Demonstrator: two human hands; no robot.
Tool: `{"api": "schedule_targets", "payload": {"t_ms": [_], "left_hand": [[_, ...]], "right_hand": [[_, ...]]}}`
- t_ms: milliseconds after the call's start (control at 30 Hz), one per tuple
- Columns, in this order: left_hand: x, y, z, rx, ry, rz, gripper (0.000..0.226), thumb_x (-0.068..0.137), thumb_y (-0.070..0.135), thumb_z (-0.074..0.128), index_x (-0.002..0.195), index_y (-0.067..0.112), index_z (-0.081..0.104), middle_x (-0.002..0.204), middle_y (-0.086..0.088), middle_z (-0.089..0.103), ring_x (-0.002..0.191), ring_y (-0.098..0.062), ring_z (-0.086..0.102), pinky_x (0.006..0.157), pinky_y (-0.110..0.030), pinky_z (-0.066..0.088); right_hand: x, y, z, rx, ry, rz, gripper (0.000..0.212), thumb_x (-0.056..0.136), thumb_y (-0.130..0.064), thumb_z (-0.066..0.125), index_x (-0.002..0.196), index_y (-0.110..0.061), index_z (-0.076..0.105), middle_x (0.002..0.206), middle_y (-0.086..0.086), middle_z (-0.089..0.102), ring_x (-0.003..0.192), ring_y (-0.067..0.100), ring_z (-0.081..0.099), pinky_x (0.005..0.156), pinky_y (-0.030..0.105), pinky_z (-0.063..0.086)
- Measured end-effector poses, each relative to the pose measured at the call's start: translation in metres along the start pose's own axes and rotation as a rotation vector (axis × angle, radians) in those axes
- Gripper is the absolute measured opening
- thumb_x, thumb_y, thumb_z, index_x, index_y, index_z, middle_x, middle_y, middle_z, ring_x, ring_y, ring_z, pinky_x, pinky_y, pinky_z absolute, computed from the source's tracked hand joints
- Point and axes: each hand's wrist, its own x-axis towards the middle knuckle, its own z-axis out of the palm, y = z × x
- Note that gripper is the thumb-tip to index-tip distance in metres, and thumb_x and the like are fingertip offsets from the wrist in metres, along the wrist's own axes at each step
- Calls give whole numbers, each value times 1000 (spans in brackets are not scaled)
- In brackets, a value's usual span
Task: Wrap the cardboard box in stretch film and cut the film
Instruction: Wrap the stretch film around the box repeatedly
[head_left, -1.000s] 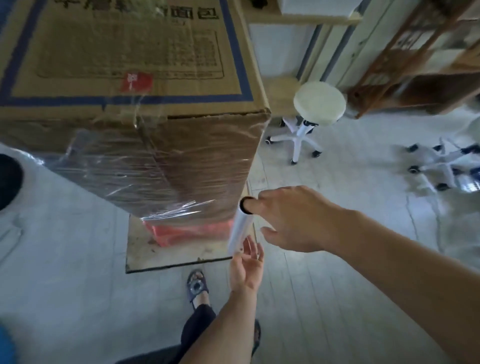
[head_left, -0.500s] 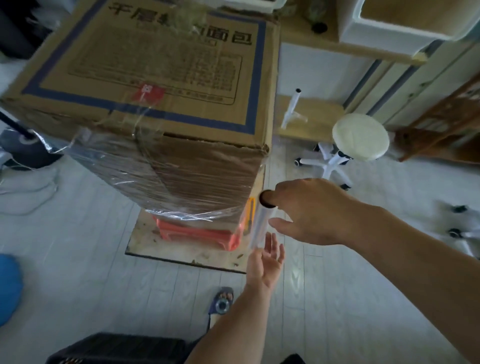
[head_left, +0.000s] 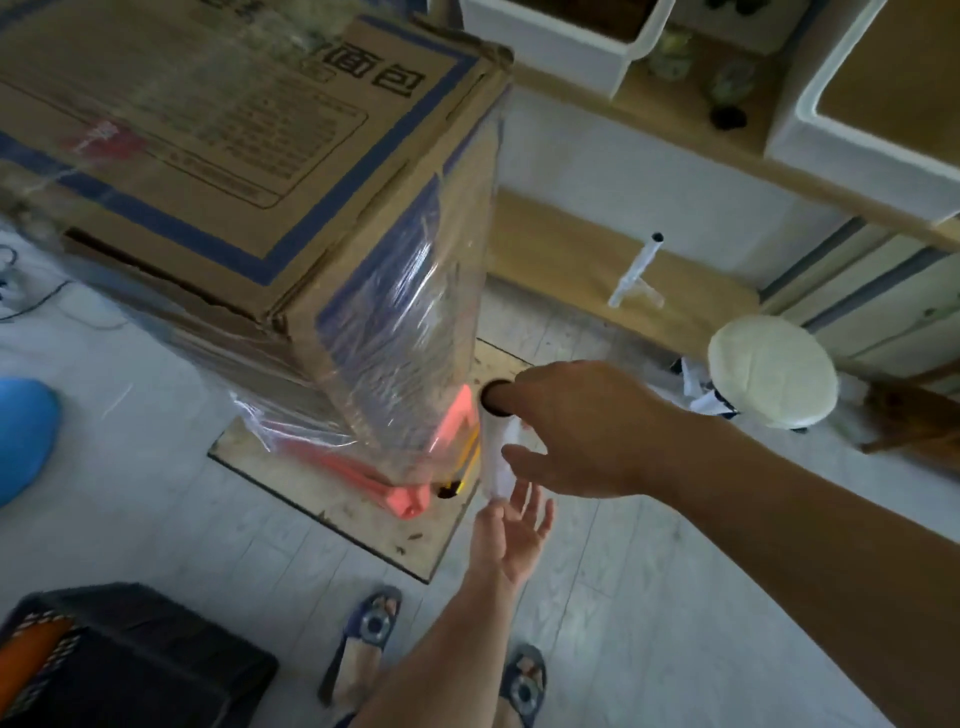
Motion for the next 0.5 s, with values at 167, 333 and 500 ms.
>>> {"api": "schedule_targets", "payload": {"t_ms": [167, 333, 500], "left_hand": [[27, -2, 20, -62, -36, 98, 24, 90, 2, 37, 84, 19, 52, 88, -2, 73, 94, -20, 63, 79, -39, 50], [39, 5, 41, -69, -27, 91, 31, 77, -4, 30, 90, 10, 56, 81, -6, 73, 93, -24, 63, 81, -42, 50], [61, 8, 67, -54, -1, 149, 31, 94, 8, 37, 77, 14, 62, 84, -1, 76, 99, -20, 61, 84, -40, 48]], "right_hand": [[4, 25, -4, 116, 28, -70, 35, 96, -58, 22, 111, -38, 47, 89, -6, 49, 78, 20, 56, 71, 41, 50], [30, 43, -12, 162, 28, -98, 33, 102, -44, 27, 129, -33, 42, 116, 1, 45, 86, 28, 58, 76, 45, 50], [56, 68, -22, -26, -16, -142, 45, 85, -38, 46, 129, -33, 43, 121, 1, 46, 79, 27, 57, 62, 36, 49]]}}
